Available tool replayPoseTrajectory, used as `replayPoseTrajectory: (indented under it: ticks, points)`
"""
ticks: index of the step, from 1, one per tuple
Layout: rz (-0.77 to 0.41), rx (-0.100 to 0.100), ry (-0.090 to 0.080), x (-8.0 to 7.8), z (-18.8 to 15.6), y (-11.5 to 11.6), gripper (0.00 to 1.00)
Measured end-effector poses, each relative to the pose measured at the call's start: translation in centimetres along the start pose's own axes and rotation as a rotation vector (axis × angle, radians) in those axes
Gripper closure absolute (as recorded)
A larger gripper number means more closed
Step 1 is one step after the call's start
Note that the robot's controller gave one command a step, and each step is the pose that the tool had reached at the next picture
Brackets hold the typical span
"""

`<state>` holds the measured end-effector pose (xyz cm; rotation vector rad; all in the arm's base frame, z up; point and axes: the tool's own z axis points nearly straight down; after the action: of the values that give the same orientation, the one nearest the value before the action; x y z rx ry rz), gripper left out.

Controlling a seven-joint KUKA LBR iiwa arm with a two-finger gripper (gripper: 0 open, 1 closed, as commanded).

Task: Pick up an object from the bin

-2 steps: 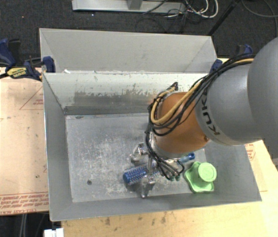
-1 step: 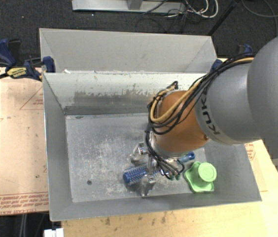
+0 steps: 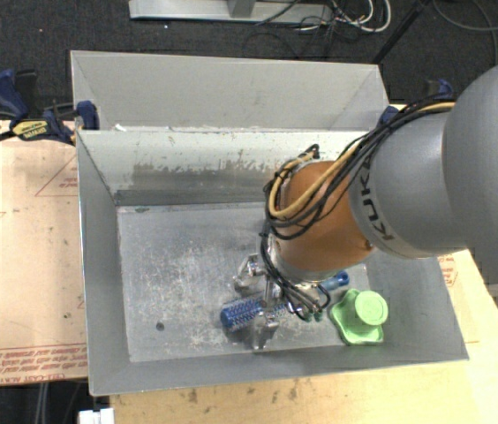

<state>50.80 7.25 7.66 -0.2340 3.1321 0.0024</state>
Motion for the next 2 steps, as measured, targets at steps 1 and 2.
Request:
replayPoseTrajectory:
  ticks: [1,2]
  points:
    - [0.002,0.0,0.001,-0.04,-0.06,0.02,0.0]
    - [0.005,0.0,0.001,-0.05,-0.1,0.03,0.0]
